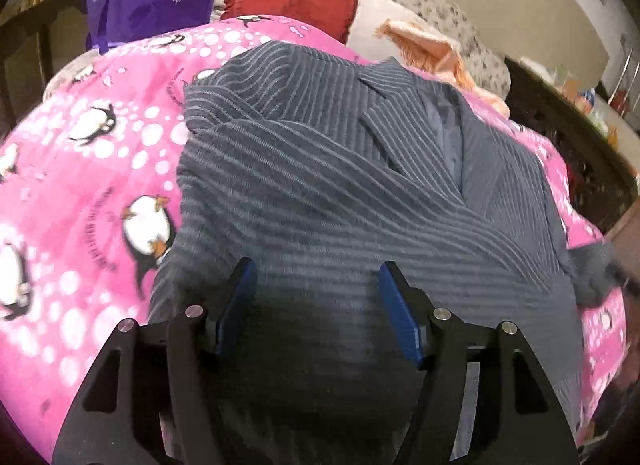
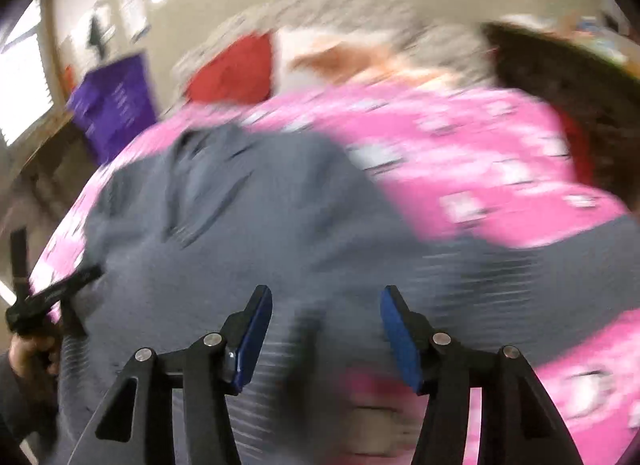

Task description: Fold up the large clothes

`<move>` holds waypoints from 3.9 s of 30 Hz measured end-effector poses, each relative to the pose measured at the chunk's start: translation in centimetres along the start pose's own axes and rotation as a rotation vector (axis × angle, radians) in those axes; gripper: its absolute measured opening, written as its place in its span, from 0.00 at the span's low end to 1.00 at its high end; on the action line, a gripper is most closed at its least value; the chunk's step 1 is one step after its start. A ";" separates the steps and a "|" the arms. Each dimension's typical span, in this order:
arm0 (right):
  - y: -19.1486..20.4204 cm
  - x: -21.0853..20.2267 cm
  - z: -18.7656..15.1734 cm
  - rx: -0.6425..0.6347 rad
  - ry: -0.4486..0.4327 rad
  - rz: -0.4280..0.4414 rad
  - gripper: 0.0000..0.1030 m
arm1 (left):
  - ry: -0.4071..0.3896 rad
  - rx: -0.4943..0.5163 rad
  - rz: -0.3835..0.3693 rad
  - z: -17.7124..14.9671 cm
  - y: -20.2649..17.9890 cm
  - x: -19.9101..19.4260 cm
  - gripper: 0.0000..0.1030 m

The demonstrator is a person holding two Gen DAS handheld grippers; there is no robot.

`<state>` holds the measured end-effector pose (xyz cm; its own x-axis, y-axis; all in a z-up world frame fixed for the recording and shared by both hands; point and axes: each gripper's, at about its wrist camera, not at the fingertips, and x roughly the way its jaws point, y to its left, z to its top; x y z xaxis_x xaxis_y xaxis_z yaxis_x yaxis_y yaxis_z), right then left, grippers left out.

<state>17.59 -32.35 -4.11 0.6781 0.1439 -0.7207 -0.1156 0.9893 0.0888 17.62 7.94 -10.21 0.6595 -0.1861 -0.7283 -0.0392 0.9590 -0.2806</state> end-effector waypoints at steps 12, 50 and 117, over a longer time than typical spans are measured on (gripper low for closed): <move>-29.9 -4.9 -6.2 0.924 -0.139 0.101 0.54 | 0.000 0.061 0.033 -4.5 -0.4 -1.3 0.64; 20.1 -3.3 6.2 0.045 -0.117 0.565 0.05 | -0.134 -0.155 0.114 -2.4 7.0 -10.8 0.68; 13.4 -1.8 -10.9 -0.217 0.097 0.275 0.73 | -0.093 -0.163 -0.077 -3.4 5.7 -9.6 0.19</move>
<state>6.91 -19.58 -9.12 0.5293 0.3903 -0.7533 -0.4424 0.8846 0.1475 8.48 14.42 -6.91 0.7312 -0.2300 -0.6422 -0.1020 0.8940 -0.4363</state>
